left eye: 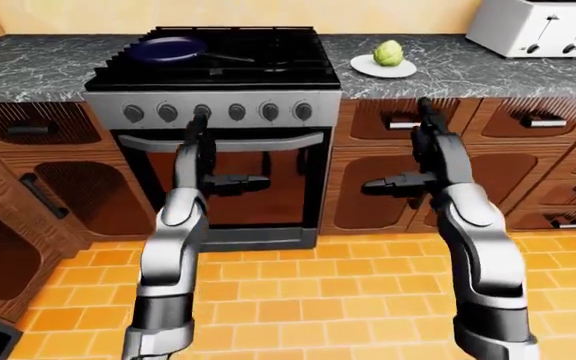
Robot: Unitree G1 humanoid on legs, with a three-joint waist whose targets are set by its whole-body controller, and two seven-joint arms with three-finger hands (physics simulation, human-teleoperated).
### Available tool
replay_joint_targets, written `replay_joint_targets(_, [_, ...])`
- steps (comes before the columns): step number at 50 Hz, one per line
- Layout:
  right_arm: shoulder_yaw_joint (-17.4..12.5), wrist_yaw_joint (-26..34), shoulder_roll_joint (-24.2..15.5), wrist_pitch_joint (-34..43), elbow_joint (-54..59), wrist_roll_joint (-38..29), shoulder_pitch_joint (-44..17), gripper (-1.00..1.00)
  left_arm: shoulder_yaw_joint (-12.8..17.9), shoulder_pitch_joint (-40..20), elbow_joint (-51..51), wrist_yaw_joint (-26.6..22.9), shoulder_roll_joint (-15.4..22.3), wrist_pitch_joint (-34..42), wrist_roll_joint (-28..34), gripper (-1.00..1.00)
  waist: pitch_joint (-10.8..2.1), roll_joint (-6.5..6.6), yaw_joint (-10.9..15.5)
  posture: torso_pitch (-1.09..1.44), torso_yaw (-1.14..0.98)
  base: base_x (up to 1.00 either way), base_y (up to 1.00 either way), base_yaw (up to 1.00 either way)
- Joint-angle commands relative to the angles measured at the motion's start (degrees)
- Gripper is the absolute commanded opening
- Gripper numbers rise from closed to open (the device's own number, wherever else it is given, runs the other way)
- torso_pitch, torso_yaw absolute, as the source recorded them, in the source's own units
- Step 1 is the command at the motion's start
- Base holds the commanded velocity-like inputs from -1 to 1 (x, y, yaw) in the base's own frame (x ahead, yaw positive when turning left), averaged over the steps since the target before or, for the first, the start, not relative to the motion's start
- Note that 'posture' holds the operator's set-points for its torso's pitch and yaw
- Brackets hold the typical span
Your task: Pick the artichoke from the plate and place it in the pan.
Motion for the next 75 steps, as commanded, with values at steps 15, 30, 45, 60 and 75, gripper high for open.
replay_joint_targets(15, [-2.1, -2.1, -5.0, 13.0, -5.3, 5.1, -12.8, 1.0, 2.0, -13.3, -5.3, 2.2, 4.4, 11.6, -3.0, 1.0, -0.33, 0.1, 0.0, 0.0, 0.0, 0.0, 0.0, 0.0])
replay_joint_targets(30, [-3.8, -3.2, -7.8, 20.0, -13.9, 8.2, -14.6, 1.0, 3.2, -16.2, -11.5, 5.1, 6.9, 18.4, -6.1, 1.0, -0.01, 0.08, 0.1, 0.0, 0.0, 0.0, 0.0, 0.0])
replay_joint_targets(45, [-4.1, -3.4, -8.5, 21.0, -16.0, 9.4, -14.9, 1.0, 3.4, -16.7, -15.5, 6.8, 7.9, 21.0, -8.6, 1.0, 0.74, 0.59, -0.2, 0.0, 0.0, 0.21, 0.0, 0.0])
replay_joint_targets(60, [-3.9, -3.4, -8.5, 20.8, -15.8, 9.3, -14.7, 1.0, 3.2, -16.6, -15.6, 6.9, 7.9, 20.9, -8.5, 1.0, 0.69, -0.77, 0.7, 0.0, 0.0, 0.24, 0.0, 0.0])
replay_joint_targets(75, [-3.9, -3.4, -8.3, 21.0, -15.8, 9.4, -14.8, 1.0, 2.9, -16.4, -15.0, 6.3, 8.0, 20.3, -7.2, 1.0, 0.4, 4.65, -1.1, 0.0, 0.0, 0.24, 0.0, 0.0])
